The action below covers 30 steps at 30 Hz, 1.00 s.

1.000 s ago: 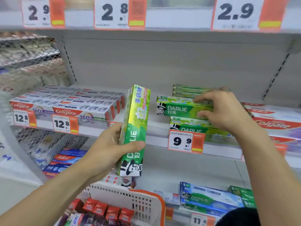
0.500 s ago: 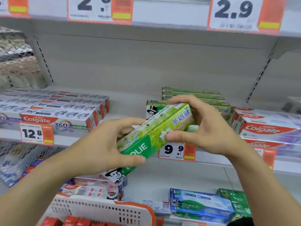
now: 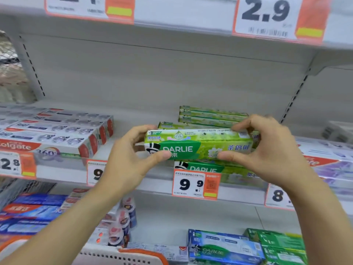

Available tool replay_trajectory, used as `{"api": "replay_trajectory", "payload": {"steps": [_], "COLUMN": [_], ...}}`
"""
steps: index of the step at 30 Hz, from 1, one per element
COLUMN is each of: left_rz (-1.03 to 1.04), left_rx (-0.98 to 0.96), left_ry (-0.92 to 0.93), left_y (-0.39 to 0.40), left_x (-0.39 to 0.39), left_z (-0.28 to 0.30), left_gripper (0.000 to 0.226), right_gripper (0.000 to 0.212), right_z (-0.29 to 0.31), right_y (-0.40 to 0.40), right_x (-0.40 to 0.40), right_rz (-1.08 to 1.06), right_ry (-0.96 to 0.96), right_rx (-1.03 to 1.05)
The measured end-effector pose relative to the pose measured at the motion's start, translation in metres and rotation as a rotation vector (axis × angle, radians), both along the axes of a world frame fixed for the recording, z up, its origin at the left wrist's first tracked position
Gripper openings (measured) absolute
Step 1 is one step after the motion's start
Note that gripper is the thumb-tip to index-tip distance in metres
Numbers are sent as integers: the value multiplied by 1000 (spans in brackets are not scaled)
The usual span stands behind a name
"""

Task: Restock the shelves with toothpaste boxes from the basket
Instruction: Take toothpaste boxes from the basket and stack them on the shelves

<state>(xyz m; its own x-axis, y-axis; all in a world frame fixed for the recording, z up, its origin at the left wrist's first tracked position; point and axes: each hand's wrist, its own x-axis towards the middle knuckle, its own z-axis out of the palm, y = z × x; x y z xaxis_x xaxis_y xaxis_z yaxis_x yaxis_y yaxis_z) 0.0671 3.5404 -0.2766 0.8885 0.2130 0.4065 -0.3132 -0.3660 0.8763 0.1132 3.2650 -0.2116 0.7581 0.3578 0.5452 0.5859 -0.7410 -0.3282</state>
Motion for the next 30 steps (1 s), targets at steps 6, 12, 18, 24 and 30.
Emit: {"api": "replay_trajectory", "payload": {"steps": [6, 12, 18, 24, 30], "left_rz": [17, -23, -104, -151, -233], "left_rx": [96, 224, 278, 290, 273], "left_ry": [108, 166, 203, 228, 228], "left_y": [-14, -28, -45, -42, -50], "left_x": [6, 8, 7, 8, 8], "left_z": [-2, 7, 8, 7, 10], "left_gripper": [100, 80, 77, 84, 81], "right_gripper": [66, 67, 89, 98, 120], "right_z": [-14, -12, -9, -7, -5], "right_y": [-9, -1, 3, 4, 16], "right_x": [11, 7, 0, 0, -3], "right_rz": [-43, 31, -16, -55, -135], "right_ry": [-17, 70, 145, 143, 194], "right_rx": [-148, -249, -384, -481, -572]}}
